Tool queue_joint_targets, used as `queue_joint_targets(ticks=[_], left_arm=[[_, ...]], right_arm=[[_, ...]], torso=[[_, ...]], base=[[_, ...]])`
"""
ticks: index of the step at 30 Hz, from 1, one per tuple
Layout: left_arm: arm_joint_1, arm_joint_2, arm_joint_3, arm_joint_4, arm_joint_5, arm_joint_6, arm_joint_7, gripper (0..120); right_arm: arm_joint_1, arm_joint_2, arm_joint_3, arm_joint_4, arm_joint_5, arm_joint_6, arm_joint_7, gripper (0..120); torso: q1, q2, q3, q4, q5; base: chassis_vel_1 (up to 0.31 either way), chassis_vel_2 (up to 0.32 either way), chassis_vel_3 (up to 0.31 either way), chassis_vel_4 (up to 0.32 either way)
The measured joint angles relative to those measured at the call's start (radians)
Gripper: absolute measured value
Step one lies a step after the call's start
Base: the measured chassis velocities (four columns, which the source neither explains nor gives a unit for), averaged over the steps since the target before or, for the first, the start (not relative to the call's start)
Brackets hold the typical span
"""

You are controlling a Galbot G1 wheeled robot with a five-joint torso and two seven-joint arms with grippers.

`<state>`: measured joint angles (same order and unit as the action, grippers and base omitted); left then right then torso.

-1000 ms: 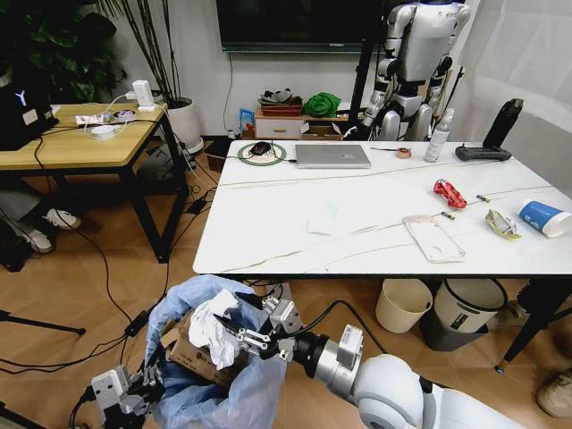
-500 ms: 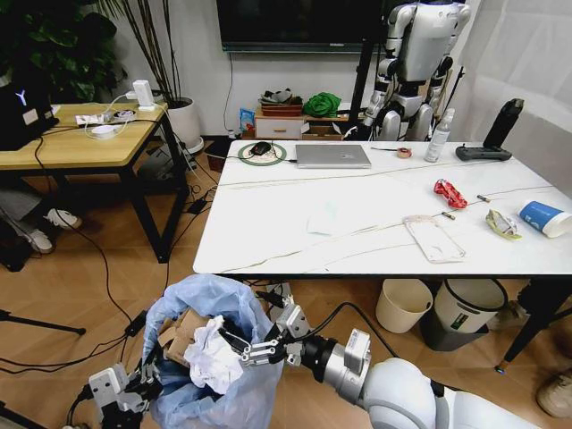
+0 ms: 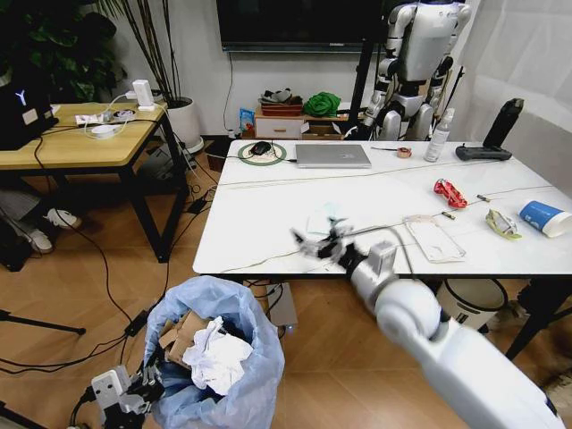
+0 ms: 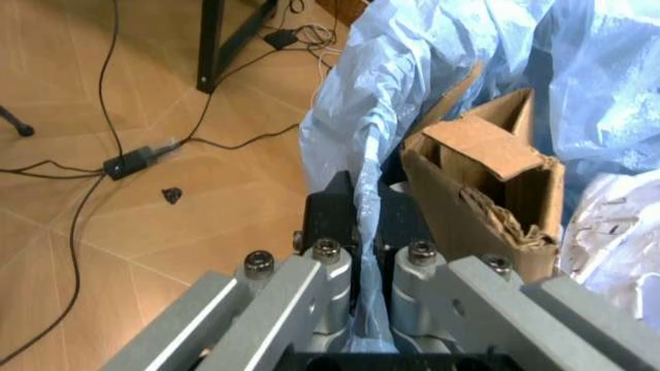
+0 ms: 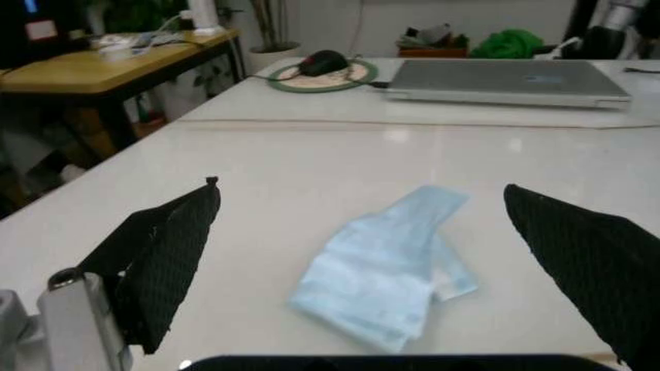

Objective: Pick up the trash bin and place the trash from the table into it.

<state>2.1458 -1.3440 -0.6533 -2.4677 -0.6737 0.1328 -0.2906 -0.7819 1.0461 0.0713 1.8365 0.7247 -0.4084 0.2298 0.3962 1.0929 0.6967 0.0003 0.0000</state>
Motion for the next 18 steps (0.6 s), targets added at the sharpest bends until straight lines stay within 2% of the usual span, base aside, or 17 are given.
queue_joint_targets(ticks=[6, 10, 13, 14, 15, 17, 18], left_arm=[[0.012, -0.011, 0.000, -0.012, 0.008, -0.002, 0.001, 0], [0.014, -0.014, -0.003, -0.015, 0.010, -0.002, 0.002, 0], [0.014, -0.017, -0.001, -0.015, 0.013, -0.002, 0.002, 0], [0.014, -0.017, -0.001, -0.015, 0.013, -0.002, 0.002, 0], [0.015, -0.017, -0.001, -0.015, 0.014, -0.003, 0.002, 0], [0.015, -0.017, -0.001, -0.016, 0.015, -0.003, 0.002, 0], [0.015, -0.013, -0.001, -0.017, 0.015, -0.003, 0.003, 0]], right_arm=[[0.099, 0.058, 0.026, -0.173, 0.045, -0.030, -0.023, 100], [0.132, 0.107, 0.005, -0.241, 0.089, -0.034, -0.040, 100], [0.143, 0.149, -0.011, -0.300, 0.065, -0.029, -0.054, 100], [0.144, 0.154, -0.013, -0.309, 0.059, -0.027, -0.057, 98], [0.144, 0.167, -0.016, -0.335, 0.035, -0.016, -0.066, 90], [0.143, 0.170, -0.016, -0.346, 0.020, -0.009, -0.071, 89], [0.137, 0.169, -0.016, -0.351, 0.004, -0.001, -0.079, 82]], torso=[[0.000, 0.000, 0.000, 0.0001, 0.0000], [0.000, 0.000, 0.000, 0.0000, 0.0000], [0.000, 0.000, 0.000, 0.0004, 0.0000], [0.000, 0.000, 0.000, 0.0005, 0.0000], [0.000, 0.000, 0.000, 0.0004, 0.0000], [0.000, 0.000, 0.000, 0.0005, 0.0000], [0.000, 0.000, 0.000, 0.0002, -0.0001]], base=[[0.000, 0.000, 0.000, 0.000], [0.000, 0.000, 0.000, 0.000], [0.000, 0.000, 0.000, 0.000], [0.000, 0.000, 0.000, 0.000], [0.000, 0.000, 0.000, 0.000], [0.000, 0.000, 0.000, 0.000], [0.000, 0.000, 0.000, 0.000]])
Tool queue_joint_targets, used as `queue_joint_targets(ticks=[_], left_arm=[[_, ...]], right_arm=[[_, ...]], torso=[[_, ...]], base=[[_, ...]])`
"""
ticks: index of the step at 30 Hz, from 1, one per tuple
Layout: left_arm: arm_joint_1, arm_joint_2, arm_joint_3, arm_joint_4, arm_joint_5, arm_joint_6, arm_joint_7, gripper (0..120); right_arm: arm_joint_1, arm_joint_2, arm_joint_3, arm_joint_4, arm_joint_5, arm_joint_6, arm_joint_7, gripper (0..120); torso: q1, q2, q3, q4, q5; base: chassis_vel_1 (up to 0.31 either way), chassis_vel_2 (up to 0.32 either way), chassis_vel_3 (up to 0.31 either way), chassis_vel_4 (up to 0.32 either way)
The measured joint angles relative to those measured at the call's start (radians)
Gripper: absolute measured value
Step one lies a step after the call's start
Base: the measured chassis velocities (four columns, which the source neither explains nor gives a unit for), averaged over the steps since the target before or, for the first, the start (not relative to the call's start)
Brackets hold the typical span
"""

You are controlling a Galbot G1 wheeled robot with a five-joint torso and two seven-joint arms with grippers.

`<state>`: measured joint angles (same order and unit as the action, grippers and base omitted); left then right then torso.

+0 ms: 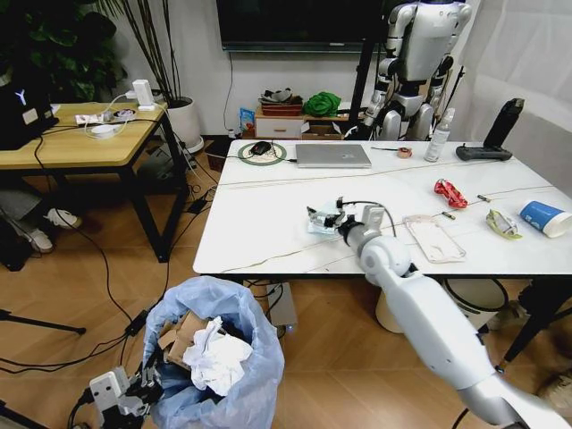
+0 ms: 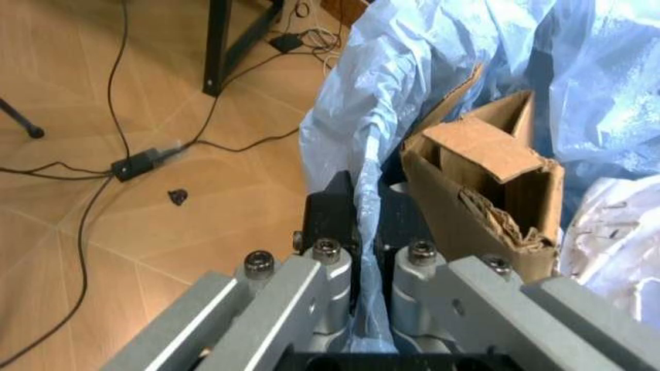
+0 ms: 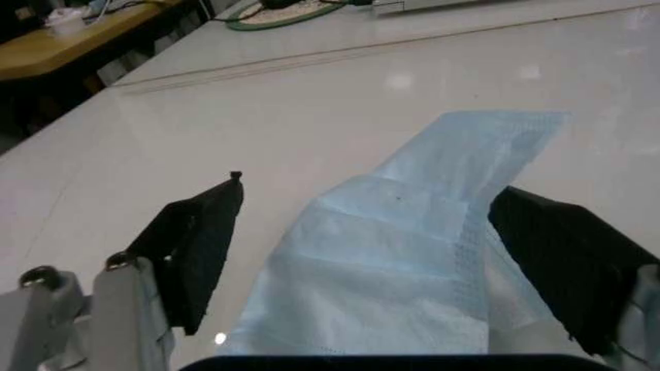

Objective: Pick up the trash bin and place the trash from the table into it.

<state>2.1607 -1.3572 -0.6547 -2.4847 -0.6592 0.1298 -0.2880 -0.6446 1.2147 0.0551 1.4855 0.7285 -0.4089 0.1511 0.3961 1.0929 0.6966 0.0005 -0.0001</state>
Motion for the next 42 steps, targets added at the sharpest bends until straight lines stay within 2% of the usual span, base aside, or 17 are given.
queue_joint_targets(ticks=[1, 5, 7, 10, 13, 19, 22, 23, 32, 36, 39, 40, 42], left_arm=[[-0.001, 0.002, 0.000, 0.000, 0.000, 0.000, 0.000, 0], [-0.006, 0.012, 0.002, 0.006, -0.005, 0.000, 0.000, 0], [-0.007, 0.016, 0.002, 0.006, -0.006, 0.000, 0.000, 0], [-0.009, 0.024, 0.000, 0.006, -0.014, 0.000, 0.000, 0], [-0.009, 0.029, -0.002, 0.005, -0.016, 0.000, 0.000, 0], [-0.010, 0.038, -0.002, 0.004, -0.020, -0.001, 0.000, 0], [-0.011, 0.039, 0.000, 0.004, -0.020, -0.001, 0.000, 0], [-0.011, 0.040, 0.001, 0.004, -0.020, -0.001, 0.000, 0], [-0.009, 0.042, 0.011, 0.007, -0.017, -0.002, 0.000, 0], [-0.011, 0.041, 0.016, 0.008, -0.015, -0.003, 0.000, 0], [-0.011, 0.042, 0.013, 0.008, -0.015, -0.003, -0.001, 0], [-0.009, 0.042, 0.011, 0.007, -0.015, -0.003, -0.001, 0], [-0.007, 0.041, 0.008, 0.003, -0.017, -0.002, -0.002, 0]], right_arm=[[-0.004, -0.003, 0.001, 0.001, -0.004, 0.002, -0.003, 81], [-0.021, -0.016, 0.004, 0.024, -0.022, 0.008, -0.008, 62], [-0.024, -0.018, 0.003, 0.028, -0.023, 0.009, -0.008, 58], [-0.028, -0.019, -0.002, 0.045, -0.024, 0.013, -0.008, 45], [-0.030, -0.019, -0.007, 0.051, -0.024, 0.017, -0.008, 38], [-0.035, -0.022, -0.020, 0.058, -0.024, 0.029, -0.008, 11], [-0.040, -0.025, -0.015, 0.061, -0.024, 0.030, -0.008, 7], [-0.042, -0.027, -0.012, 0.064, -0.024, 0.031, -0.008, 0], [-0.059, -0.061, 0.013, 0.120, -0.001, 0.059, -0.011, 0], [-0.085, -0.103, 0.025, 0.241, 0.093, 0.111, -0.030, 0], [-0.106, -0.145, -0.003, 0.383, 0.178, 0.154, -0.043, 0], [-0.117, -0.173, -0.052, 0.483, 0.226, 0.180, -0.047, 0], [-0.127, -0.202, -0.118, 0.571, 0.256, 0.211, -0.057, 0]], torso=[[0.000, 0.000, 0.000, 0.0000, 0.0000], [0.000, 0.000, 0.000, -0.0003, -0.0001], [0.000, 0.000, 0.000, -0.0003, 0.0000], [0.000, 0.000, 0.000, -0.0003, -0.0001], [0.000, 0.000, 0.000, -0.0002, 0.0001], [0.000, 0.000, 0.000, -0.0001, 0.0000], [0.000, 0.000, 0.000, -0.0001, 0.0001], [0.000, 0.000, 0.000, -0.0001, 0.0001], [0.000, 0.000, 0.000, -0.0001, 0.0002], [0.000, 0.000, 0.000, -0.0002, 0.0002], [0.000, 0.000, 0.000, -0.0004, 0.0001], [0.000, 0.000, 0.000, -0.0001, 0.0001], [0.000, 0.000, 0.000, 0.0000, -0.0001]], base=[[0.000, 0.000, 0.000, 0.000], [0.000, 0.000, 0.000, 0.000], [0.000, 0.000, 0.000, 0.000], [0.000, 0.000, 0.000, 0.000], [0.000, 0.000, 0.000, 0.000], [0.000, 0.000, 0.000, 0.000], [0.000, 0.000, 0.000, 0.000], [0.000, 0.000, 0.000, 0.000], [0.000, 0.000, 0.000, 0.000], [0.000, 0.000, 0.000, 0.000], [0.000, 0.000, 0.000, 0.000], [0.000, 0.000, 0.000, 0.000], [0.000, 0.000, 0.000, 0.000]])
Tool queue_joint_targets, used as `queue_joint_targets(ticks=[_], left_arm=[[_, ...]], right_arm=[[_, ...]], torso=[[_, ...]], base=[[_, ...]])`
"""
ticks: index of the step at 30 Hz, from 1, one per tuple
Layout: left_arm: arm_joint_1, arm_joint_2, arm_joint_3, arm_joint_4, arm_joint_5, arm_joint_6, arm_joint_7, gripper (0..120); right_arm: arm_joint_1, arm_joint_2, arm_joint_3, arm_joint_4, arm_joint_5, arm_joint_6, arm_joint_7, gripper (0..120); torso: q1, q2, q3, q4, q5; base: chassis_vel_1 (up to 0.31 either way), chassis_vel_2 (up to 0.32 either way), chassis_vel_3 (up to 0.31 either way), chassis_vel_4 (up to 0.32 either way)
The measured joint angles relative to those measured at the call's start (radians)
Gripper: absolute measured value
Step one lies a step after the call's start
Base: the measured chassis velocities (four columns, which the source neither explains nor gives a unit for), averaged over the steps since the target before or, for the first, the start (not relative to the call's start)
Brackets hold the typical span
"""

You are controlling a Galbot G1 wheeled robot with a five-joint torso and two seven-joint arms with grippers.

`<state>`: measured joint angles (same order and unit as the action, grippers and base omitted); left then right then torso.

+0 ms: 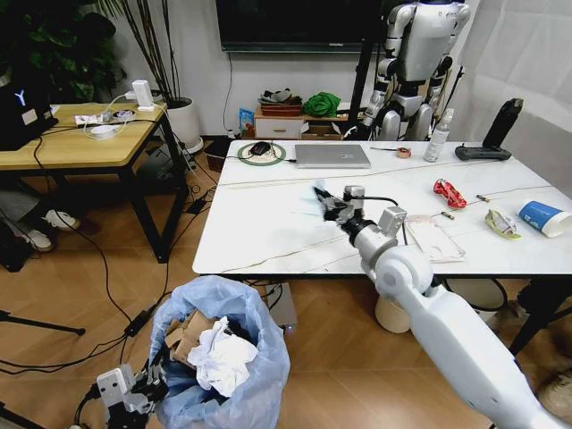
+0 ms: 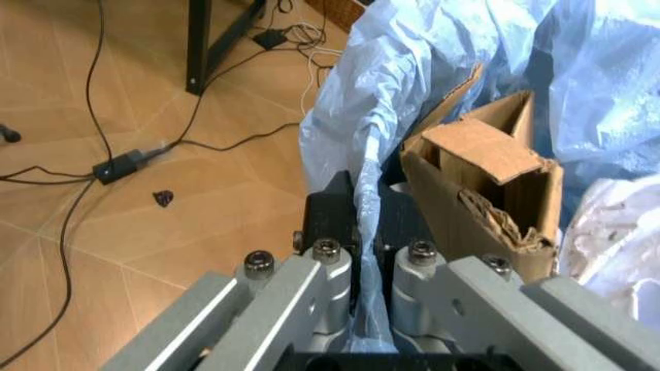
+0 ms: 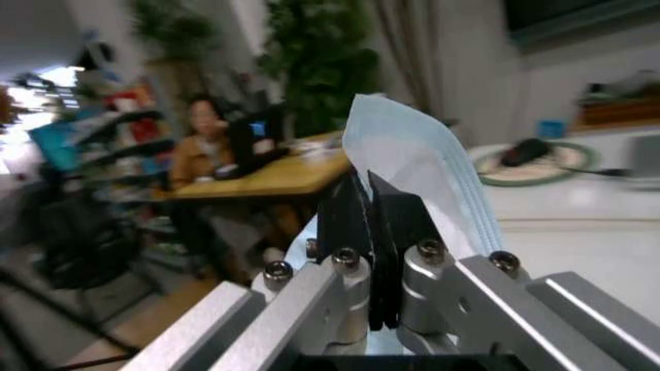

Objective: Pick up the trash bin and place the trash from the table into it.

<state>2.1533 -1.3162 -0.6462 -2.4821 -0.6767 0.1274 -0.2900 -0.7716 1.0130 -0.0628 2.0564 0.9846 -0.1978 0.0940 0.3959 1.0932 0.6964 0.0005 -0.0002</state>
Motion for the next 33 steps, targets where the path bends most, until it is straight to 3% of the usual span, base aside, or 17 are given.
queue_joint_targets(ticks=[1, 6, 12, 21, 29, 33], left_arm=[[0.000, 0.000, 0.000, 0.000, 0.000, 0.000, 0.000, 0], [0.011, -0.002, -0.006, -0.007, -0.004, 0.002, -0.001, 0], [0.019, -0.015, -0.009, -0.011, -0.002, 0.003, -0.001, 0], [0.020, -0.032, -0.010, -0.018, 0.000, 0.004, -0.002, 0], [0.006, -0.032, -0.007, -0.016, -0.005, 0.007, -0.007, 0], [-0.004, -0.036, -0.005, -0.007, -0.005, 0.007, -0.009, 0]], right_arm=[[0.000, 0.000, 0.000, 0.000, 0.000, 0.000, 0.000, 0], [-0.021, -0.048, -0.207, 0.128, 0.024, 0.063, -0.043, 0], [-0.019, -0.037, -0.385, 0.100, -0.041, 0.097, -0.072, 0], [-0.096, -0.039, -0.454, 0.030, -0.226, 0.108, -0.083, 0], [-0.124, -0.093, -0.421, 0.073, -0.265, 0.100, -0.074, 25], [-0.121, -0.127, -0.414, 0.110, -0.266, 0.092, -0.064, 45]], torso=[[0.000, 0.000, 0.000, 0.0000, 0.0000], [0.000, 0.000, 0.000, -0.0001, 0.0001], [0.000, 0.000, 0.000, -0.0001, 0.0001], [0.000, 0.000, 0.000, -0.0001, 0.0001], [0.000, 0.000, 0.000, -0.0002, 0.0002], [0.000, 0.000, 0.000, -0.0002, 0.0002]], base=[[0.000, 0.000, 0.000, 0.000], [0.000, 0.000, 0.000, 0.000], [0.000, 0.000, 0.000, 0.000], [0.000, 0.000, 0.000, 0.000], [0.000, 0.000, 0.000, 0.000], [0.000, 0.000, 0.000, 0.000]])
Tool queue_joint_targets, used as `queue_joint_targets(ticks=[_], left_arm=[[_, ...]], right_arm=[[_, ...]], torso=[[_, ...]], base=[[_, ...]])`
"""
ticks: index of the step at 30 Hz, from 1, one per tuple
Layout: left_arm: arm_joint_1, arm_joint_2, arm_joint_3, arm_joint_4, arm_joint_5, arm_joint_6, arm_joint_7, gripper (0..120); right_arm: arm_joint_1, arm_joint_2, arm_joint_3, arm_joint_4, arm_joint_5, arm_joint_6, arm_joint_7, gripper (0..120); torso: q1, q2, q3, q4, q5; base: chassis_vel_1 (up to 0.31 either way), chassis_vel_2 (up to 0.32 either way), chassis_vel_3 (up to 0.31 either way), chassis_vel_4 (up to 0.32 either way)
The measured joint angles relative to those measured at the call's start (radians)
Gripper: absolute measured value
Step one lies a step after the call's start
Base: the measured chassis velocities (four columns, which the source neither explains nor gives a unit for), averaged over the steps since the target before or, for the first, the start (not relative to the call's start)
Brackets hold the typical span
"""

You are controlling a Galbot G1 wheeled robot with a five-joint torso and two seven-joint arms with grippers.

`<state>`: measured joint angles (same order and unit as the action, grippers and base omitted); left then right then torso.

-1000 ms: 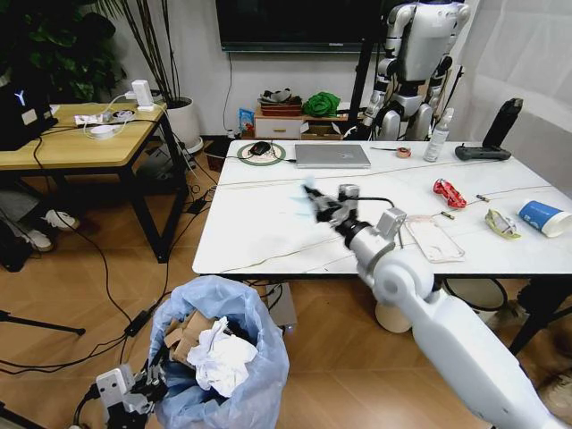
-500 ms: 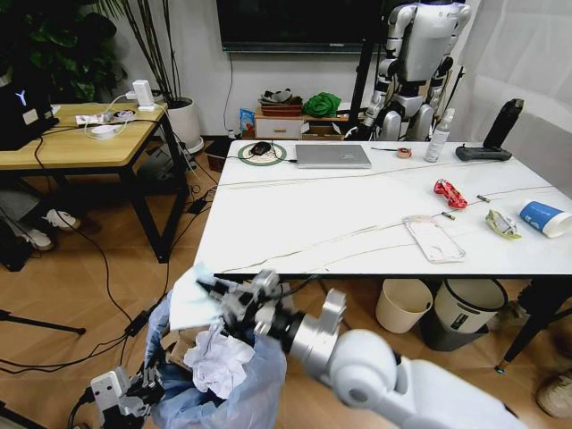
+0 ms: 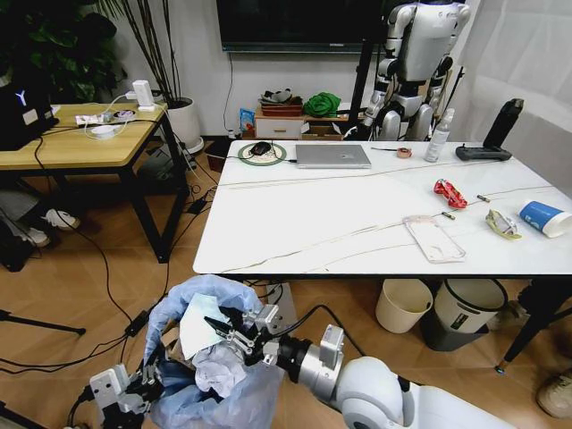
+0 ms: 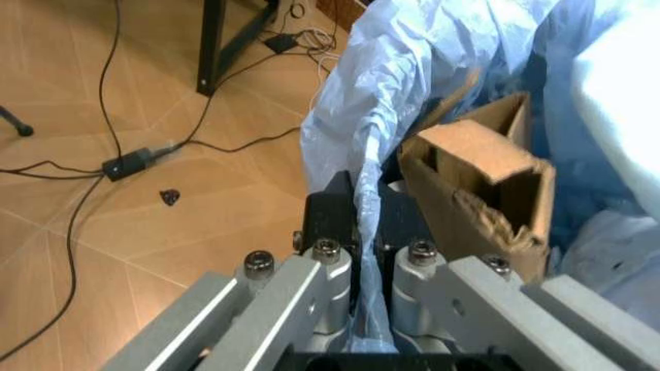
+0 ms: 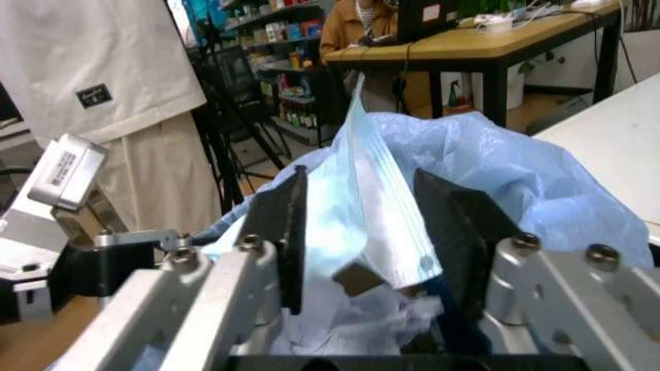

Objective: Pick up the trash bin and place the trash from the table into it.

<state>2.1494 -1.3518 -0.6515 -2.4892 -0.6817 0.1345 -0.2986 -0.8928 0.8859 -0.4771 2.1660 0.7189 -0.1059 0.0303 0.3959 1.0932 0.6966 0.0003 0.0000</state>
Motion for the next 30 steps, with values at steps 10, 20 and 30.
queue_joint_targets(ticks=[10, 20, 30], left_arm=[[-0.015, -0.012, 0.019, 0.026, 0.015, 0.001, -0.004, 0], [-0.055, 0.038, 0.037, 0.060, 0.013, 0.001, -0.002, 0], [-0.118, 0.086, 0.070, 0.135, 0.025, -0.001, 0.004, 0]], right_arm=[[-0.023, -0.030, 0.078, 0.052, 0.003, 0.006, 0.026, 79], [-0.436, 0.048, 0.704, 0.034, -0.040, 0.045, 0.106, 100], [-0.725, 0.370, 1.094, -0.102, -0.236, 0.283, -0.154, 100]], torso=[[0.000, 0.000, 0.000, 0.0002, 0.0002], [0.000, 0.000, 0.000, 0.0001, 0.0007], [0.000, 0.000, 0.000, -0.0002, 0.0002]], base=[[0.000, 0.000, 0.000, 0.000], [0.000, 0.000, 0.000, 0.000], [0.000, 0.000, 0.000, 0.000]])
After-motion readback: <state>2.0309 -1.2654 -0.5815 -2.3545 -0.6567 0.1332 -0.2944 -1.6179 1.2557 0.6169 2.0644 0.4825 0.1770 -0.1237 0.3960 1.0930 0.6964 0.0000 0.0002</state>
